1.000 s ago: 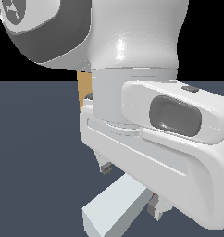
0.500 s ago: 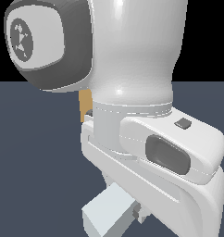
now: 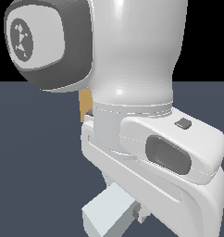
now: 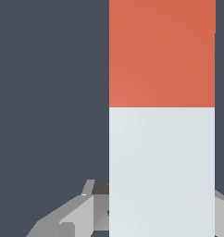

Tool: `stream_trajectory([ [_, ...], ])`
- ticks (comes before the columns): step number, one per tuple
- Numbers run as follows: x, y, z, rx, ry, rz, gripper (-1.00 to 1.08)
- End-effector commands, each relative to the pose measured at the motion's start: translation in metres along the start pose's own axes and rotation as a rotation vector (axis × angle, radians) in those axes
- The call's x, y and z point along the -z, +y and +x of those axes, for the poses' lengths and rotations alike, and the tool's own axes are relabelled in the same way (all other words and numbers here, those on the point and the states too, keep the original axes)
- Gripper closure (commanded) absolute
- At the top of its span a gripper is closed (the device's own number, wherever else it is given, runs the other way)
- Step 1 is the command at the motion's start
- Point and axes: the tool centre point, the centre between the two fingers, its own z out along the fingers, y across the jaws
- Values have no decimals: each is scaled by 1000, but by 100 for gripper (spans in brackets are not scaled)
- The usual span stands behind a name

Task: Insert the peg into the horizontal hole in a box.

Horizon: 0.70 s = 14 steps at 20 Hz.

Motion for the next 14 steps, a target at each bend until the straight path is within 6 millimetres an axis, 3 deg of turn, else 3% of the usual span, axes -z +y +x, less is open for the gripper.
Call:
stream_trajectory([
  [1, 0, -1, 2, 7, 0, 0, 108],
  [8, 9, -17, 34, 137, 0, -1, 108],
  [14, 24, -56, 85, 365, 0, -2, 108],
])
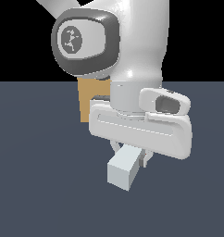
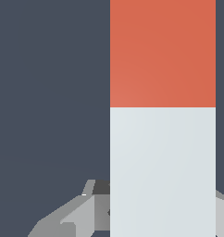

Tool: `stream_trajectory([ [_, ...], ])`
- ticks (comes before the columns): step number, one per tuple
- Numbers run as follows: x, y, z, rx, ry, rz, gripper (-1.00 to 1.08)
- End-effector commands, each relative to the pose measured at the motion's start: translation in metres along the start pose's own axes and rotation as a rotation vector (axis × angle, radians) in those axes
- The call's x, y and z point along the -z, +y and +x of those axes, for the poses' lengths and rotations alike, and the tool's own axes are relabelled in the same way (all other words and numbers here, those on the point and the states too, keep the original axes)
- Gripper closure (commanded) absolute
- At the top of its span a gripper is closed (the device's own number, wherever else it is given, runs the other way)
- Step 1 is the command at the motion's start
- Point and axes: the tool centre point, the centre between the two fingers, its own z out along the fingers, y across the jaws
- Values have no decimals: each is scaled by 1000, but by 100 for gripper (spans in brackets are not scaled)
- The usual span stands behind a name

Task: Insert the peg into the horizontal hole in a box.

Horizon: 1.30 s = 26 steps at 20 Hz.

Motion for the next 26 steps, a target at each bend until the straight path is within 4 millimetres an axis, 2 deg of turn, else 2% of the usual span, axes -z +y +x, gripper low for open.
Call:
stream_trajectory([
  [1, 9, -12, 28, 105, 2, -5, 108],
  [7, 25, -54, 83, 353, 2, -5, 108],
  [12, 34, -85, 108, 495, 2, -5, 108],
  [17, 38, -101, 119, 561, 2, -5, 108],
  [26, 36, -102, 117, 559, 1, 0, 108],
])
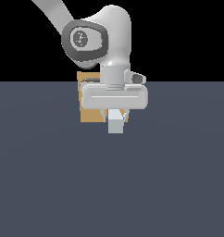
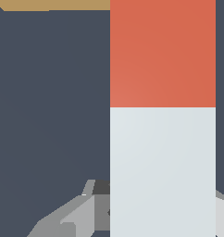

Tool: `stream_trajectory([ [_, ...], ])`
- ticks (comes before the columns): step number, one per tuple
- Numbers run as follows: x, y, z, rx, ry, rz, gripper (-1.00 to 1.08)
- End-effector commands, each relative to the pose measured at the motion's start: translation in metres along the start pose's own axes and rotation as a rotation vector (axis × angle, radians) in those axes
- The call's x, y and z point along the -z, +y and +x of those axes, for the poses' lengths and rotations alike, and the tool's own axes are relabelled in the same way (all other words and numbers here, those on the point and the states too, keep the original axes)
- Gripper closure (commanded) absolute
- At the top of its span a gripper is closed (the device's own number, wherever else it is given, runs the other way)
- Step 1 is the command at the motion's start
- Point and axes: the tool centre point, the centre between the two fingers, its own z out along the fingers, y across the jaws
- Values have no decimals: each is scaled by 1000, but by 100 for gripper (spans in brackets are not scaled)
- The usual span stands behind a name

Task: Insert the peg into the horizontal hole in a box.

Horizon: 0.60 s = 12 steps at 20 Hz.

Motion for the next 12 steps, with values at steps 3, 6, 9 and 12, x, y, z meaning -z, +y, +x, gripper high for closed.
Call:
stream_trajectory([
  [3, 5, 3, 0, 1, 0, -8, 108],
  [6, 2, 2, 0, 1, 0, -4, 108],
  [9, 2, 1, 3, 1, 0, -4, 108],
  [12, 3, 1, 15, 1, 0, -5, 108],
])
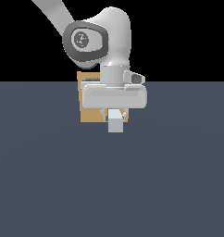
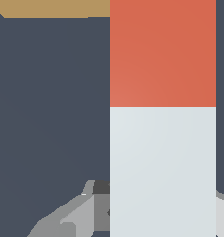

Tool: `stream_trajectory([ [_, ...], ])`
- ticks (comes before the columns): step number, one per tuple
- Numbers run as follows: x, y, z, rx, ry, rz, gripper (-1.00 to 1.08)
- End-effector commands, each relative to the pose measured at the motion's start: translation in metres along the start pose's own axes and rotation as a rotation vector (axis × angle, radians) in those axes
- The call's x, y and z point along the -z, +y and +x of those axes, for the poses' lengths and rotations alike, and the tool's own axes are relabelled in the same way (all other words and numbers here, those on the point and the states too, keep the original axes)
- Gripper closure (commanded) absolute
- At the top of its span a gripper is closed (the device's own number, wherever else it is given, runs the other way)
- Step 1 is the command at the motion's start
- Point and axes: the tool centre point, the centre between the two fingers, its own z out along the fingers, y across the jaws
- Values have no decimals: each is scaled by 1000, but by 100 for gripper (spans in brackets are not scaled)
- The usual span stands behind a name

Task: Insert the peg into the horizontal hole in a box.

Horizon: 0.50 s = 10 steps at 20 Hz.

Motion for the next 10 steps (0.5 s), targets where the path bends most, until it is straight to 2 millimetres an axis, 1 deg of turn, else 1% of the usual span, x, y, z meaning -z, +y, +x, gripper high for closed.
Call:
stream_trajectory([
  [1, 2, 1, 13, 2, 1, -5, 108],
  [4, 3, 1, 34, 2, 1, -6, 108],
  [8, 4, 0, 72, 2, 1, -7, 108],
  [10, 4, 0, 88, 2, 1, -8, 108],
])
